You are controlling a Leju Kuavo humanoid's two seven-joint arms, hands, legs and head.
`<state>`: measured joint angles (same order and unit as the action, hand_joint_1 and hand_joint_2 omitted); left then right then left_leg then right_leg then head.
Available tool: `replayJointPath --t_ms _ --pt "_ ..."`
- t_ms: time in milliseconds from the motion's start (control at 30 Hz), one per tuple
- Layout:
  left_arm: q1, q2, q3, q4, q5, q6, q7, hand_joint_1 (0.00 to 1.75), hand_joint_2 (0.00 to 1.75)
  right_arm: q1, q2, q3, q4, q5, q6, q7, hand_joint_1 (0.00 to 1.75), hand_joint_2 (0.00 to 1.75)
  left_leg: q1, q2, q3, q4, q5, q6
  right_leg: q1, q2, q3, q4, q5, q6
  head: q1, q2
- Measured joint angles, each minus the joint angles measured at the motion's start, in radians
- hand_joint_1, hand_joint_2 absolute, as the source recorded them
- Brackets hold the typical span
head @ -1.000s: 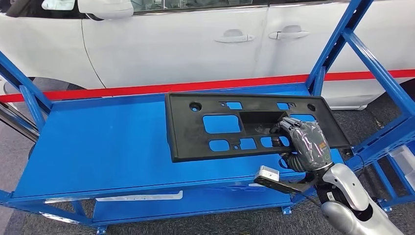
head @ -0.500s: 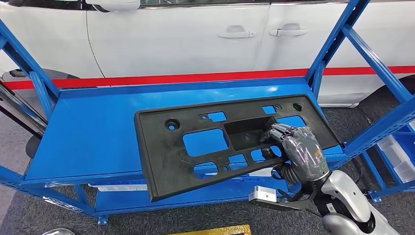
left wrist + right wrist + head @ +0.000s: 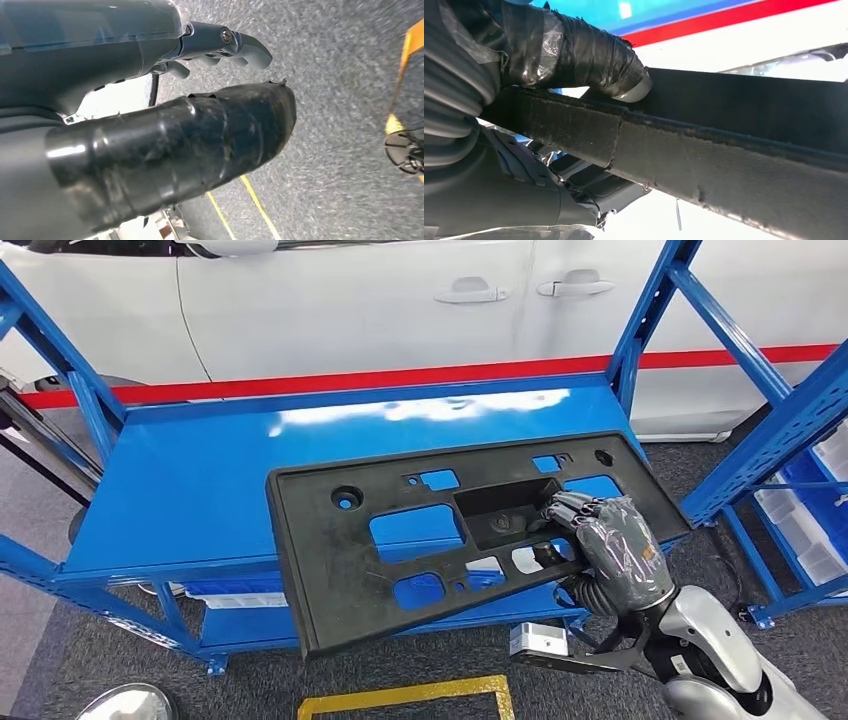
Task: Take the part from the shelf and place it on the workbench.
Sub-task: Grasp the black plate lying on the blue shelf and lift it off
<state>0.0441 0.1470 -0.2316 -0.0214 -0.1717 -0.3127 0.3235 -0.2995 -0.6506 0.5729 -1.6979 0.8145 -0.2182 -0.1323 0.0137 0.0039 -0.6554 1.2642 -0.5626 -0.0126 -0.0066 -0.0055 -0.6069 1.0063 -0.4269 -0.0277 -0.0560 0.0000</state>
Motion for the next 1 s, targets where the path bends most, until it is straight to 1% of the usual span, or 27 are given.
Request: replayJointPath --t_ms 33,67,100,133,167,233,267,300,333,367,400,433,467,500,533,567,600,633,667,700,733,767,800,833,867,933,1000 --pt "0.000 0.000 0.000 0.000 0.000 0.000 0.000 0.00 0.00 0.000 0.000 0.000 0.000 0.000 0.000 0.000 1.75 1.75 0.001 0.000 0.046 -0.060 0.027 0.000 -0.001 0.000 -0.012 0.005 0.006 0.004 0.000 0.000" --pt "-0.001 0.000 0.000 0.000 0.000 0.000 0.000 0.00 0.00 0.000 -0.001 0.000 -0.001 0.000 0.000 0.000 1.75 1.75 0.000 -0.001 0.096 -0.132 0.039 0.000 -0.001 0.001 -0.023 0.011 0.011 0.009 0.000 0.000" --pt "-0.002 0.000 0.000 0.000 0.000 0.000 0.000 0.00 0.00 0.000 -0.001 0.000 -0.001 0.000 0.000 0.000 1.75 1.75 -0.001 -0.003 0.135 -0.194 0.042 0.003 0.000 0.001 -0.032 0.016 0.016 0.014 0.000 0.000" --pt "-0.002 0.000 0.000 0.000 0.000 0.000 0.000 0.00 0.00 -0.001 -0.002 0.001 -0.002 0.000 -0.001 0.001 1.75 1.75 -0.002 -0.006 0.157 -0.235 0.039 0.007 0.001 0.001 -0.038 0.020 0.022 0.020 0.000 0.000" --pt "-0.002 0.000 0.000 0.001 0.000 0.000 0.000 0.00 0.00 -0.002 -0.003 0.001 -0.003 0.000 -0.001 0.001 1.75 1.75 -0.004 -0.008 0.164 -0.252 0.034 0.011 0.002 0.001 -0.042 0.022 0.029 0.025 0.000 0.000" --pt "-0.001 0.000 0.000 0.001 0.000 0.000 -0.001 0.00 0.00 -0.002 -0.005 0.001 -0.003 -0.001 -0.001 0.002 1.75 1.75 -0.003 -0.008 0.155 -0.254 0.044 0.023 0.001 0.003 -0.046 0.024 0.037 0.035 0.001 0.000" --pt "-0.002 0.000 0.000 0.001 0.000 0.000 -0.001 0.00 0.00 -0.002 -0.006 0.001 -0.003 -0.001 -0.001 0.002 1.75 1.75 -0.002 -0.006 0.150 -0.256 0.050 0.031 0.001 0.005 -0.052 0.034 0.025 0.040 0.001 0.000" --pt "-0.002 -0.001 -0.001 0.001 0.000 0.000 -0.001 0.00 0.00 -0.001 -0.007 0.001 -0.003 -0.002 -0.001 0.002 1.75 1.75 -0.001 -0.003 0.143 -0.258 0.059 0.041 -0.001 0.006 -0.063 0.061 -0.003 0.045 0.001 0.000" --pt "-0.003 -0.001 -0.001 0.001 0.000 0.000 -0.002 0.00 0.00 0.000 -0.010 0.001 -0.003 -0.005 -0.001 0.003 1.75 1.75 -0.001 0.000 0.134 -0.258 0.066 0.050 -0.003 0.007 -0.080 0.110 -0.046 0.050 0.001 0.000" --pt "-0.003 -0.001 -0.003 0.001 0.001 0.000 -0.004 0.00 0.00 0.002 -0.012 0.001 -0.003 -0.010 -0.001 0.005 1.75 1.75 -0.003 0.001 0.123 -0.257 0.074 0.056 -0.004 0.006 -0.100 0.174 -0.094 0.054 0.002 0.000" --pt "-0.003 -0.001 -0.004 0.001 0.002 0.000 -0.006 0.00 0.00 0.005 -0.014 0.001 -0.002 -0.017 -0.001 0.007 1.75 1.75 -0.005 0.002 0.114 -0.256 0.080 0.060 -0.005 0.006 -0.117 0.237 -0.131 0.056 0.002 0.000" --pt "-0.003 -0.001 -0.008 0.002 0.003 0.000 -0.010 0.00 0.00 0.009 -0.017 0.001 -0.001 -0.030 -0.002 0.010 1.75 1.75 -0.008 0.003 0.102 -0.253 0.087 0.062 -0.005 0.006 -0.125 0.285 -0.150 0.057 0.001 0.000" --pt "-0.003 0.000 -0.011 0.002 0.004 0.000 -0.014 0.00 0.00 0.013 -0.019 -0.002 0.001 -0.047 -0.001 0.013 1.75 1.75 -0.011 0.003 0.091 -0.251 0.093 0.063 -0.005 0.006 -0.117 0.298 -0.147 0.054 0.001 0.000" --pt "-0.003 0.000 -0.015 0.002 0.007 0.000 -0.017 0.00 0.00 0.017 -0.021 -0.006 0.003 -0.065 -0.001 0.016 1.75 1.75 -0.014 0.003 0.082 -0.248 0.098 0.063 -0.003 0.006 -0.089 0.273 -0.129 0.049 0.001 0.000" --pt "-0.003 -0.001 -0.018 0.003 0.009 0.000 -0.020 0.00 0.00 0.020 -0.024 -0.013 0.006 -0.083 0.000 0.020 1.75 1.75 -0.018 0.003 0.074 -0.246 0.103 0.064 0.001 0.006 -0.043 0.216 -0.103 0.039 0.001 0.000" --pt "-0.003 -0.002 -0.019 0.004 0.011 0.000 -0.022 0.00 0.00 0.023 -0.028 -0.023 0.009 -0.097 0.000 0.022 1.75 1.75 -0.020 0.003 0.068 -0.245 0.107 0.063 0.006 0.006 0.007 0.141 -0.087 0.024 0.001 0.000" --pt "-0.004 -0.003 -0.021 0.004 0.013 -0.001 -0.023 0.00 0.00 0.026 -0.032 -0.035 0.012 -0.107 0.000 0.023 1.75 1.75 -0.022 0.002 0.064 -0.244 0.112 0.061 0.011 0.006 0.049 0.073 -0.078 0.012 0.001 0.000" --pt "-0.004 -0.005 -0.023 0.005 0.014 -0.001 -0.024 0.00 0.00 0.030 -0.038 -0.049 0.015 -0.113 0.000 0.024 1.75 1.75 -0.020 0.002 0.061 -0.244 0.117 0.057 0.017 0.006 0.076 0.026 -0.073 0.003 0.001 0.000" --pt "-0.004 -0.005 -0.024 0.005 0.014 -0.001 -0.025 0.00 0.00 0.033 -0.042 -0.063 0.018 -0.117 0.000 0.024 1.75 1.75 -0.017 0.002 0.058 -0.246 0.124 0.052 0.022 0.005 0.086 0.003 -0.073 -0.002 0.001 0.000" --pt "-0.004 -0.005 -0.026 0.006 0.014 -0.001 -0.025 0.00 0.00 0.036 -0.045 -0.074 0.022 -0.120 0.000 0.024 1.75 1.75 -0.013 0.002 0.057 -0.248 0.130 0.046 0.026 0.005 0.087 -0.004 -0.067 -0.002 0.002 0.000" --pt "-0.003 -0.004 -0.027 0.008 0.014 -0.001 -0.026 0.00 0.00 0.039 -0.047 -0.083 0.026 -0.121 0.000 0.024 1.75 1.75 -0.012 0.002 0.055 -0.249 0.131 0.040 0.024 0.004 0.087 -0.015 -0.055 -0.004 0.002 0.000" --pt "-0.003 -0.004 -0.029 0.009 0.014 -0.001 -0.027 0.00 0.00 0.041 -0.048 -0.088 0.029 -0.122 0.001 0.023 1.75 1.75 -0.013 0.000 0.050 -0.243 0.122 0.035 0.021 0.001 0.087 -0.027 -0.043 -0.007 0.002 0.000" --pt "-0.003 -0.003 -0.031 0.011 0.015 -0.002 -0.028 0.00 0.00 0.043 -0.048 -0.090 0.032 -0.122 0.002 0.022 1.75 1.75 -0.014 -0.002 0.043 -0.228 0.102 0.030 0.016 -0.002 0.085 -0.039 -0.030 -0.011 0.001 0.000" --pt "-0.003 -0.003 -0.034 0.013 0.015 -0.002 -0.030 0.00 0.00 0.045 -0.047 -0.093 0.034 -0.122 0.003 0.019 1.75 1.75 -0.014 -0.003 0.028 -0.188 0.063 0.025 0.011 -0.005 0.079 -0.049 -0.017 -0.013 0.001 0.000" --pt "-0.003 -0.003 -0.036 0.013 0.016 -0.002 -0.031 0.00 0.00 0.048 -0.047 -0.094 0.036 -0.120 0.004 0.016 1.75 1.75 -0.012 -0.005 0.011 -0.133 0.017 0.020 0.011 -0.007 0.069 -0.049 -0.008 -0.014 0.001 0.000" --pt "-0.004 -0.002 -0.039 0.013 0.017 -0.002 -0.033 0.00 0.00 0.052 -0.045 -0.097 0.038 -0.117 0.004 0.010 1.75 1.75 -0.007 -0.005 -0.014 -0.042 -0.047 0.014 0.010 -0.007 0.051 -0.044 0.001 -0.014 0.001 0.000" --pt "-0.004 -0.002 -0.040 0.013 0.017 -0.002 -0.033 0.00 0.00 0.053 -0.045 -0.097 0.039 -0.117 0.005 0.009 1.75 1.75 -0.006 -0.005 -0.019 -0.025 -0.056 0.013 0.009 -0.008 0.048 -0.043 0.003 -0.014 0.001 0.000"
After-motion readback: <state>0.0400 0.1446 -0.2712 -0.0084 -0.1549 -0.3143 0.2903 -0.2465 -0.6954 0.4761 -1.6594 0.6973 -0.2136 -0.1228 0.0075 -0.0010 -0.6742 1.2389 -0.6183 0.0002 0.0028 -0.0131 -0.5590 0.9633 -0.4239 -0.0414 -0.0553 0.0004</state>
